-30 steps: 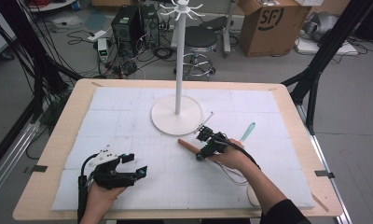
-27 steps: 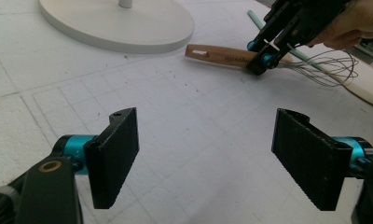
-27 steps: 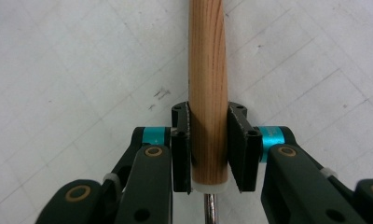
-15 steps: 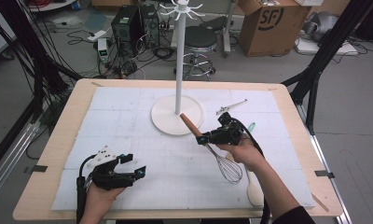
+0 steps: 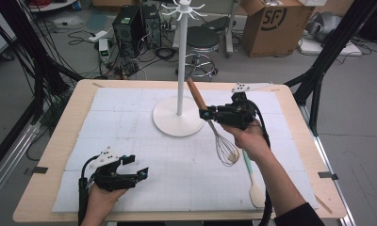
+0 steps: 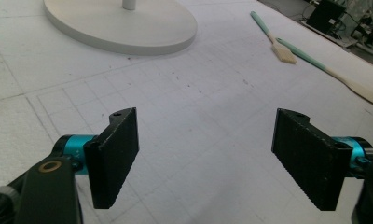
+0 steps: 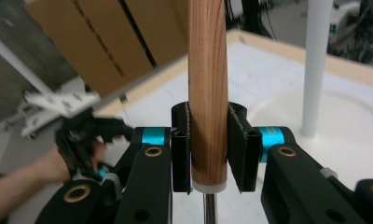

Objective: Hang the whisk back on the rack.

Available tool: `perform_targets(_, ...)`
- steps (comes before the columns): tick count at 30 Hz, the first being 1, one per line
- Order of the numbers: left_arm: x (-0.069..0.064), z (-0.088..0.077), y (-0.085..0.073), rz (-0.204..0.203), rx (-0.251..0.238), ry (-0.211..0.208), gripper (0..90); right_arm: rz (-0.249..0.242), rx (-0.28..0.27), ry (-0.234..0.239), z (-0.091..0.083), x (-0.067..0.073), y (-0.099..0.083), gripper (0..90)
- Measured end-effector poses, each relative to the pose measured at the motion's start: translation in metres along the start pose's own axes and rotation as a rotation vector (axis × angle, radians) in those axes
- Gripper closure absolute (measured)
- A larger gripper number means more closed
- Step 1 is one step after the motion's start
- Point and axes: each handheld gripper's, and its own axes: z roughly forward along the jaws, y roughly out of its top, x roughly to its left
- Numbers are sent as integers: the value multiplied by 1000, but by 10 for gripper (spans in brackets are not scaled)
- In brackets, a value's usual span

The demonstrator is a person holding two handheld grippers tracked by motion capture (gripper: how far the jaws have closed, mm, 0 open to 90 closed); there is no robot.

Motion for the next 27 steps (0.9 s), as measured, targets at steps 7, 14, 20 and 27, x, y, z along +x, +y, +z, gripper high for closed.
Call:
perform_targets(7, -1, 0, 0, 3, -4, -6, 235, 31, -107, 18, -3, 10, 19, 732)
perform_targets(14, 0, 0, 0, 3, 0, -9, 235, 40, -247, 40, -5, 15, 34, 732)
perform_targets(20, 1, -1, -1, 2, 2, -8, 235, 36, -290, 70, -1, 16, 44, 732)
perform_targets(27, 0, 0, 0, 10, 3, 3, 232, 50, -323, 110, 9, 10, 61, 733)
